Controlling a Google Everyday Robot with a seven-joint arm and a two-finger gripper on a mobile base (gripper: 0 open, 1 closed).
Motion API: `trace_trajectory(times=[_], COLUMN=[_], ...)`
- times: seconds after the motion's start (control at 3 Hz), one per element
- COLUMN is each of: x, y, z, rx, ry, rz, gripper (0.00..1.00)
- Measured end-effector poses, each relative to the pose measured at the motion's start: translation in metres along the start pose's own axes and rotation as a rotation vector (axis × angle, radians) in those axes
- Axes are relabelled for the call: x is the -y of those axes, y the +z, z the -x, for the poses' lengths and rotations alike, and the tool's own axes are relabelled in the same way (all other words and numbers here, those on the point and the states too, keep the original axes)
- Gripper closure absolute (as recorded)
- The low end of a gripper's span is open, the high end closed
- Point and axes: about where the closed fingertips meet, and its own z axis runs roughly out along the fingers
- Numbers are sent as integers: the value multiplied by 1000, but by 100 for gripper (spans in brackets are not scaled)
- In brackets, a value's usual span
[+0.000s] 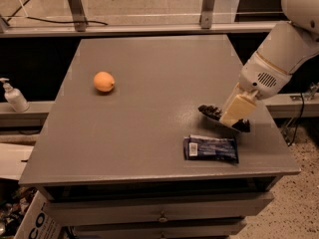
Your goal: Move rxbar chocolate near rxbar blueberry
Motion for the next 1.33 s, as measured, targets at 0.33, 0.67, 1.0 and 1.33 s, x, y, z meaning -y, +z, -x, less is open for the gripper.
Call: trace_trajectory(times=[0.33, 0.67, 1.0, 1.33], x=[-4, -5, -4, -4], y=[2, 2, 1, -1], z=[3, 5, 8, 11], rx=[14, 21, 28, 35], ry=[9, 15, 15, 15], rz=[32, 42, 42, 39], gripper=[58, 35, 12, 0])
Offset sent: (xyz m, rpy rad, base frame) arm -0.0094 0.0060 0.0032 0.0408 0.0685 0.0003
